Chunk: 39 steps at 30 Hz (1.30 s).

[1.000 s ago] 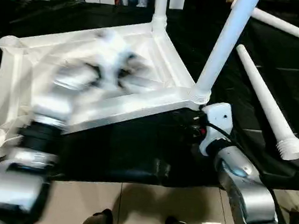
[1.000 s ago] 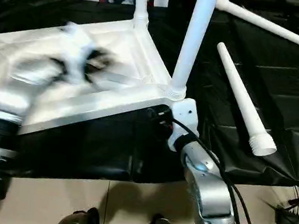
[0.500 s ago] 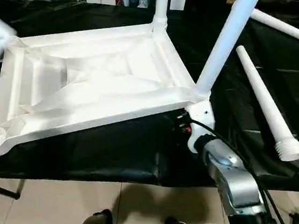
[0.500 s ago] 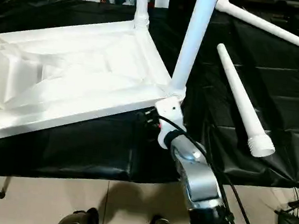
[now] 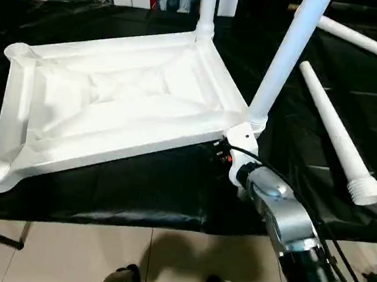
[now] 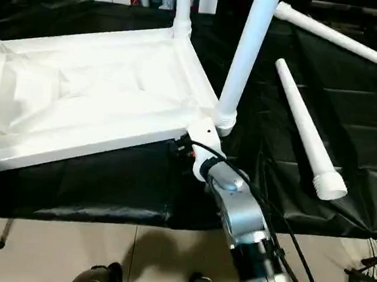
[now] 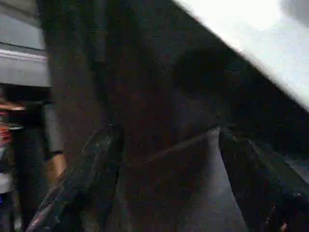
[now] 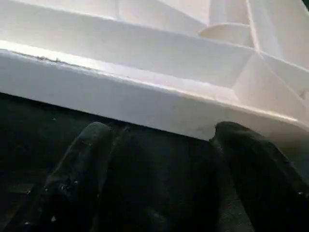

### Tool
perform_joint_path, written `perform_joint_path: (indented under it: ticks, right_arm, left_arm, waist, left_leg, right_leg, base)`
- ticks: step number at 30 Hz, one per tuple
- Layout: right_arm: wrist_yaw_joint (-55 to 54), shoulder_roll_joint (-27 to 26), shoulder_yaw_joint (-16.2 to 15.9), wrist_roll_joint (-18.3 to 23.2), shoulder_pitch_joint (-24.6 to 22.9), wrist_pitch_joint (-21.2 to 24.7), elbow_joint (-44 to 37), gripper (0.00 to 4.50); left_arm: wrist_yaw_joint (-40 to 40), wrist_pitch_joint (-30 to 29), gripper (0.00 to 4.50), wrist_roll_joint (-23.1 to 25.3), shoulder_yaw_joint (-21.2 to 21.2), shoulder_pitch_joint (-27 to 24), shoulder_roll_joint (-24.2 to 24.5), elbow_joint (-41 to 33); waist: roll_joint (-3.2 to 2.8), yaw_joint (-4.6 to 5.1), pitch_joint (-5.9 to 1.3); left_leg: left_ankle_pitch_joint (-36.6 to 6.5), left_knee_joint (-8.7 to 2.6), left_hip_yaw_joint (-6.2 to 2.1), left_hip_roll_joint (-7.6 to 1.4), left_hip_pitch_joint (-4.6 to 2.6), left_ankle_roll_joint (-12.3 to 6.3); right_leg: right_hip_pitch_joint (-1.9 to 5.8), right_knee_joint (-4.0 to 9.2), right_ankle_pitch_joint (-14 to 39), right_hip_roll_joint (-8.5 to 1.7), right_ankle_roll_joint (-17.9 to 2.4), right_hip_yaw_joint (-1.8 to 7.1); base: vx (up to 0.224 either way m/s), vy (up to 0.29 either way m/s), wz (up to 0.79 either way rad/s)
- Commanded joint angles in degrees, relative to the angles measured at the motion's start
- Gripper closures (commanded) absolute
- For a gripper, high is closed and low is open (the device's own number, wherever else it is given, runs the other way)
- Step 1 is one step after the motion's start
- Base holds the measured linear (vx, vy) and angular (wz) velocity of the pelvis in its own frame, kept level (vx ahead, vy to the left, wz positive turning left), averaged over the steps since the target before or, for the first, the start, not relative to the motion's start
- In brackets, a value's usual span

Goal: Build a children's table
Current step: Rotate table base

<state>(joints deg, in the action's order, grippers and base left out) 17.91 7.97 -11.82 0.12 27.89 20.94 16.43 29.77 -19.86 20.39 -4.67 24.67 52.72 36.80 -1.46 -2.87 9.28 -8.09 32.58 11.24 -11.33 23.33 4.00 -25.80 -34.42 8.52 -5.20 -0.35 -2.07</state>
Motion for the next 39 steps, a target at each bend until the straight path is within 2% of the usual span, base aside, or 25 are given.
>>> perform_joint_path:
  ticks: [1, 2, 3, 9, 10, 16, 18, 21, 23, 25, 26, 27, 28, 29, 30, 33, 39]
  right_arm:
    - [0.37, 0.27, -0.01, -0.64, 1.34, -1.62, 1.88, 0.71]
    - [0.46, 0.35, 0.08, -0.72, 1.92, -2.17, 2.92, 0.71]
    - [0.49, 0.42, 0.14, -0.83, 2.42, -2.63, 3.81, 0.71]
    - [1.02, 0.28, 0.69, -1.26, 5.38, -5.56, 9.14, 0.71]
    - [1.09, 0.22, 0.72, -1.27, 5.74, -5.93, 9.78, 0.71]
    - [1.82, 0.04, 0.51, -1.32, 7.63, -8.17, 13.23, 0.71]
    - [2.05, -0.01, 0.51, -1.32, 7.97, -8.82, 14.02, 0.71]
    - [2.67, -0.33, 0.53, -1.32, 9.03, -10.45, 16.32, 0.71]
    - [2.78, -0.46, 0.52, -1.37, 9.31, -10.89, 16.95, 0.71]
    - [3.35, -1.03, 0.21, -1.32, 9.72, -11.61, 17.63, 0.71]
    - [3.35, -1.03, 0.21, -1.32, 9.72, -11.61, 17.63, 0.71]
    - [3.69, -1.23, 0.04, -1.29, 9.81, -11.96, 17.89, 0.71]
    - [3.69, -1.23, 0.04, -1.29, 9.81, -11.96, 17.89, 0.71]
    - [4.29, -1.37, -0.28, -1.28, 9.78, -12.4, 17.96, 0.71]
    - [4.37, -1.39, -0.32, -1.28, 9.78, -12.46, 17.97, 0.71]
    - [7.13, -1.52, -1.52, -1.1, 9.32, -13.9, 17.55, 0.71]
    - [11.64, -1.14, -2.69, -0.45, 8.55, -16.2, 16.55, 0.71]
  left_arm:
    - [2.78, 1.11, 0.73, -0.71, 0.88, 0.5, 0.05, 1.0]
    - [3.94, 1.16, 0.7, -1.12, 1.27, 0.77, 0.08, 1.56]
    - [5.15, 1.28, 0.57, -1.39, 1.72, 0.96, 0.14, 2.0]
    - [13.95, 3.7, 0.13, -3.69, 4.66, -0.45, 0.66, 2.05]
    - [14.59, 4.22, 0.04, -4.08, 4.69, -0.58, 0.64, 2.01]
    - [22.77, 5.36, 0.04, -8.02, 4.77, -4.23, 1.58, -3.45]
    - [24.46, 5.39, 0.04, -9.03, 4.6, -4.79, 1.75, -4.56]
    - [31.77, 7.12, 0.04, -14.01, 3.87, -8.65, 3.25, -11.99]
    - [34.13, 7.35, 0.04, -15.92, 3.53, -9.95, 3.64, -14.6]
    - [39.05, 3.74, 0.04, -21.23, 2.93, -13.03, 4.04, -23.78]
    - [39.05, 3.74, 0.04, -21.23, 2.93, -13.03, 4.04, -23.78]
    - [39.94, 2.21, 0.04, -22.8, 2.82, -13.67, 3.82, -26.83]
    - [39.94, 2.21, 0.04, -22.8, 2.82, -13.67, 3.82, -26.83]
    - [40.51, 0.25, 0.04, -24.48, 3.04, -14.05, 3.32, -30.31]
    - [40.59, -0.03, 0.04, -24.72, 3.07, -14.1, 3.25, -30.8]
    - [40.49, -4.76, 0.04, -28.19, 5.66, -13.42, 0.31, -39.75]
    - [39.35, -7.03, 0.04, -29.08, 10.48, -10.99, -6.09, -44.75]
  waist:
    - [-1.4, -0.06, -5.22]
    - [-1.17, -0.08, -5.33]
    - [-1.24, -0.09, -5.19]
    - [-0.56, -0.06, -5.37]
    - [-0.75, -0.04, -5.28]
    - [-0.5, -0.13, -5.33]
    - [-0.6, -0.18, -5.3]
    - [-0.48, -0.21, -5.27]
    - [-0.66, -0.35, -5.36]
    - [-0.5, -0.26, -5.36]
    - [-0.5, -0.26, -5.36]
    - [-0.66, -0.38, -5.43]
    - [-0.62, -0.35, -5.32]
    - [-0.35, -0.32, -5.28]
    - [-0.42, -0.29, -5.38]
    - [-0.15, -0.36, -5.21]
    - [0.06, -0.16, -5.39]
  left_leg:
    - [-15.45, -3.65, -0.71, -0.78, -2.26, 0.64]
    - [-15.37, -3.61, -0.71, -0.77, -2.31, 0.62]
    - [-15.92, -3.68, -0.73, -0.78, -2.29, 0.71]
    - [-14.77, -3.56, -0.63, -0.82, -2.12, 0.1]
    - [-14.94, -3.55, -0.64, -0.87, -2.17, 0.02]
    - [-16.27, -3.66, -0.53, -1.06, -2.4, 0.06]
    - [-16.29, -3.7, -0.56, -1.11, -2.38, 0.21]
    - [-16.66, -3.85, -0.6, -1.27, -2.19, 0.26]
    - [-17.21, -3.68, -0.38, -1.17, -2.65, 0.41]
    - [-17.08, -3.87, -0.47, -1.37, -2.3, 0.61]
    - [-17.08, -3.87, -0.47, -1.37, -2.3, 0.61]
    - [-17.45, -3.74, -0.3, -1.28, -2.68, 0.49]
    - [-17.52, -3.74, -0.26, -1.2, -2.61, 0.5]
    - [-17.67, -3.79, -0.27, -1.09, -2.51, 0.43]
    - [-17.63, -3.8, -0.36, -1.2, -2.45, 0.52]
    - [-16.93, -3.7, -0.27, -1.22, -2.54, 0.1]
    - [-15.61, -3.53, -0.38, -1.01, -2.01, -0.34]
  right_leg:
    - [3.05, 2.91, 7.0, -1.85, -13.08, 1.89]
    - [3.12, 2.92, 7.12, -1.92, -13.13, 1.9]
    - [3.04, 3.02, 8.69, -2.01, -13.13, 1.94]
    - [3.23, 2.95, 9.13, -2.13, -13.25, 2.07]
    - [3.14, 2.96, 9.67, -2.13, -13.33, 2.08]
    - [2.92, 3.13, 12.48, -2.1, -12.99, 2.13]
    - [2.93, 3.15, 12.85, -2.21, -13.15, 2.17]
    - [2.93, 3.16, 13.68, -2.33, -13.23, 2.18]
    - [2.58, 3.17, 13.63, -2.05, -13.12, 2.24]
    - [2.9, 2.8, 12.48, -2.07, -13.74, 2.16]
    - [2.9, 2.8, 12.48, -2.07, -13.74, 2.16]
    - [2.63, 2.88, 12.27, -1.87, -13.82, 2.18]
    - [2.61, 2.9, 12.35, -1.76, -13.74, 2.16]
    - [2.72, 2.94, 12.7, -1.69, -13.33, 2.14]
    - [2.92, 2.74, 12.59, -1.89, -13.33, 2.17]
    - [2.8, 2.98, 13.51, -1.81, -13.07, 2.22]
    - [3.27, 2.98, 14.19, -1.81, -12.25, 2.1]
  base:
    - [0.0, 0.0, 0.0]
    - [0.0, 0.0, 0.0]
    - [0.0, 0.0, 0.0]
    - [0.0, 0.0, 0.0]
    - [0.0, 0.0, 0.0]
    - [0.0, 0.0, 0.0]
    - [0.0, 0.0, 0.0]
    - [0.0, 0.0, 0.0]
    - [0.0, 0.0, 0.0]
    - [0.0, 0.0, 0.0]
    - [0.0, 0.0, 0.0]
    - [0.0, 0.0, 0.0]
    - [0.0, 0.0, 0.0]
    - [0.0, 0.0, 0.0]
    - [0.0, 0.0, 0.0]
    - [0.0, 0.0, 0.0]
    - [0.0, 0.0, 0.0]
